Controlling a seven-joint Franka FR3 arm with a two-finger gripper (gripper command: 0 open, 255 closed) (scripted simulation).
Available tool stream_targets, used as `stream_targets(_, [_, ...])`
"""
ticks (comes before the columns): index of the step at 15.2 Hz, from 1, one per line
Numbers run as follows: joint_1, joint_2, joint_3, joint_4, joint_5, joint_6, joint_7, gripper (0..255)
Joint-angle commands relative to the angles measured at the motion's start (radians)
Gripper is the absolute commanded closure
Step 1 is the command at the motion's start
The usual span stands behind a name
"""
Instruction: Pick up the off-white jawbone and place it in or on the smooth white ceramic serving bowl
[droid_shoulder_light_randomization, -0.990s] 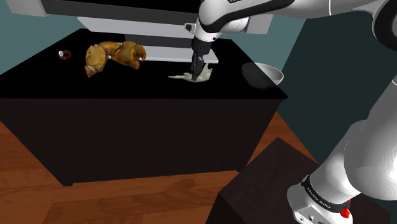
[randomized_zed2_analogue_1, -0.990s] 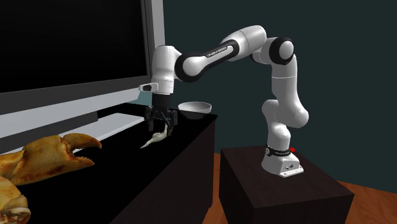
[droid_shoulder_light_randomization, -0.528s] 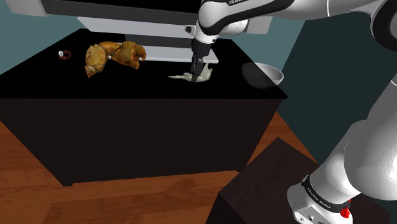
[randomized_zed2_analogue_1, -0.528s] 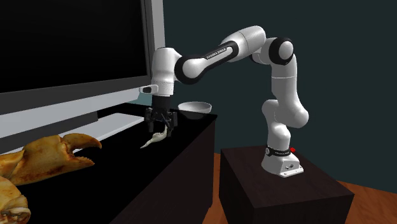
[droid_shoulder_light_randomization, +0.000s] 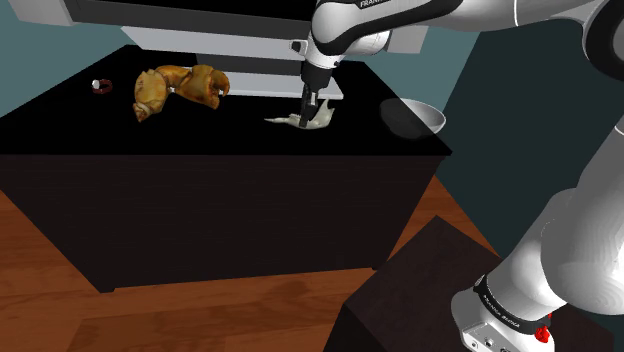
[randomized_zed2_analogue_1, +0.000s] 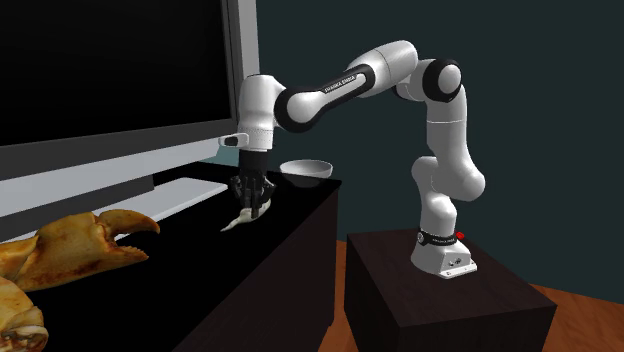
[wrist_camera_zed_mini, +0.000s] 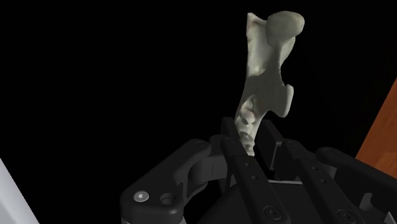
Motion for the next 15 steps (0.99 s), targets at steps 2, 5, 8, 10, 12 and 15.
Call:
stream_targets(2, [0.000,0.000,0.000,0.000,0.000,0.000,0.000,255])
stream_targets(5, [0.000,-0.007,-0.001,0.018,-0.003,-0.025,0.004,255])
stream_targets(8, [0.000,-0.015,-0.001,0.049,-0.006,-0.062,0.009,255])
stream_targets(10, [-0.001,-0.019,-0.002,0.070,-0.008,-0.088,0.013,255])
stream_targets(12, [-0.001,-0.022,-0.002,0.092,-0.010,-0.113,0.016,255])
stream_targets(15, [-0.001,-0.026,-0.003,0.128,-0.012,-0.152,0.021,255])
